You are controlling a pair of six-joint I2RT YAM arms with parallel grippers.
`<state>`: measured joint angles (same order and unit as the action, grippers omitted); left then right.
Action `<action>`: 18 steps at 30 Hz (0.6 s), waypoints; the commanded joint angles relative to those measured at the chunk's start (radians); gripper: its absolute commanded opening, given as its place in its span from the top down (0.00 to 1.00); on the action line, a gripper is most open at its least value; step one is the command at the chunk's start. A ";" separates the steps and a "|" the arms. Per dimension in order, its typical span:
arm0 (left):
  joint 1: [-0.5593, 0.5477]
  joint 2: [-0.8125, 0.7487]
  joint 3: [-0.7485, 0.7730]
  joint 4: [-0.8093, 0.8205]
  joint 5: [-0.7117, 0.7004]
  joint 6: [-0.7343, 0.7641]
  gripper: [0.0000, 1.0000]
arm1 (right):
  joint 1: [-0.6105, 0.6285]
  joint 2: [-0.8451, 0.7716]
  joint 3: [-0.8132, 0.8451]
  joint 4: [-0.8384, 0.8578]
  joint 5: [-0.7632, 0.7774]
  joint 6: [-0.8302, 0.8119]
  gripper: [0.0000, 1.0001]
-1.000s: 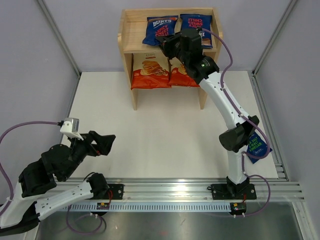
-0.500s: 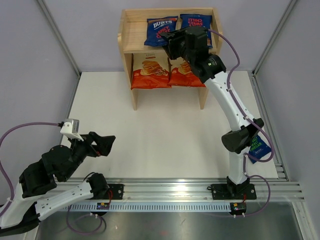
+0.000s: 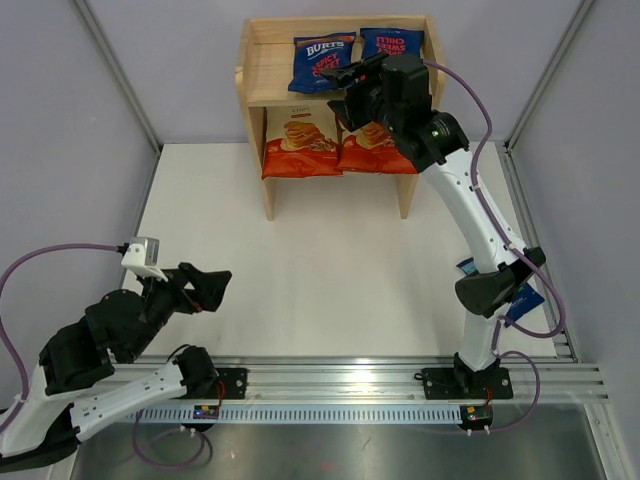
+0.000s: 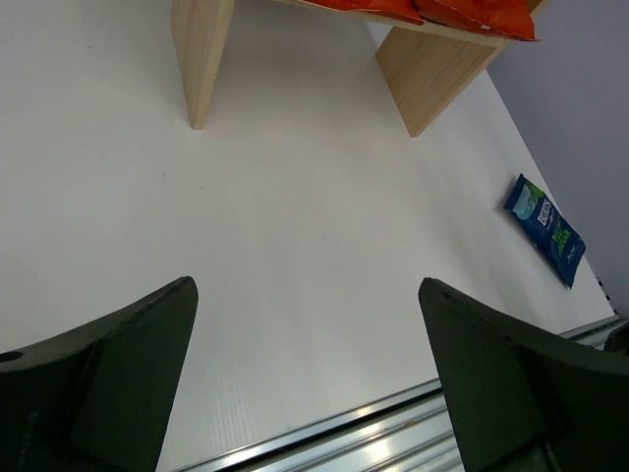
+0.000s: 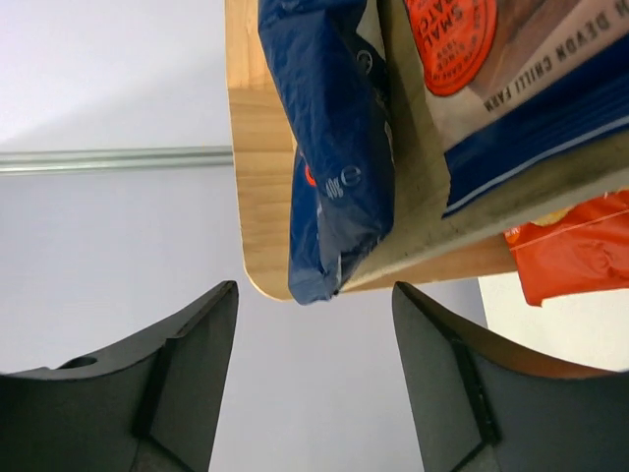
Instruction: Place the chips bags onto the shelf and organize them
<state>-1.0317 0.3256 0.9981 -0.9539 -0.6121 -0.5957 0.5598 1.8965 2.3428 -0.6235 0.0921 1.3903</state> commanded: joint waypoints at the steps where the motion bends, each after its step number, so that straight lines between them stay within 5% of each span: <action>1: 0.001 0.030 0.002 0.006 -0.003 -0.006 0.01 | -0.005 -0.074 -0.033 0.037 -0.074 -0.036 0.27; 5: 0.001 0.046 0.000 0.015 -0.009 -0.022 0.01 | -0.004 -0.158 -0.137 0.062 -0.089 -0.129 0.24; 11: 0.002 0.119 -0.015 0.092 0.029 -0.042 0.01 | -0.005 -0.290 -0.278 0.099 -0.378 -0.438 0.01; 13: 0.001 0.150 -0.036 0.144 0.047 -0.056 0.01 | -0.005 -0.345 -0.306 -0.044 -0.475 -0.569 0.01; 17: 0.002 0.240 -0.101 0.291 0.129 -0.099 0.01 | -0.003 -0.577 -0.614 -0.248 -0.259 -0.893 0.01; 18: 0.002 0.259 -0.117 0.328 0.141 -0.113 0.01 | -0.004 -0.697 -0.684 -0.264 -0.100 -0.913 0.00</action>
<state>-1.0317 0.5293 0.9211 -0.7959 -0.5484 -0.6621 0.5625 1.4075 1.8168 -0.7094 -0.2001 0.7509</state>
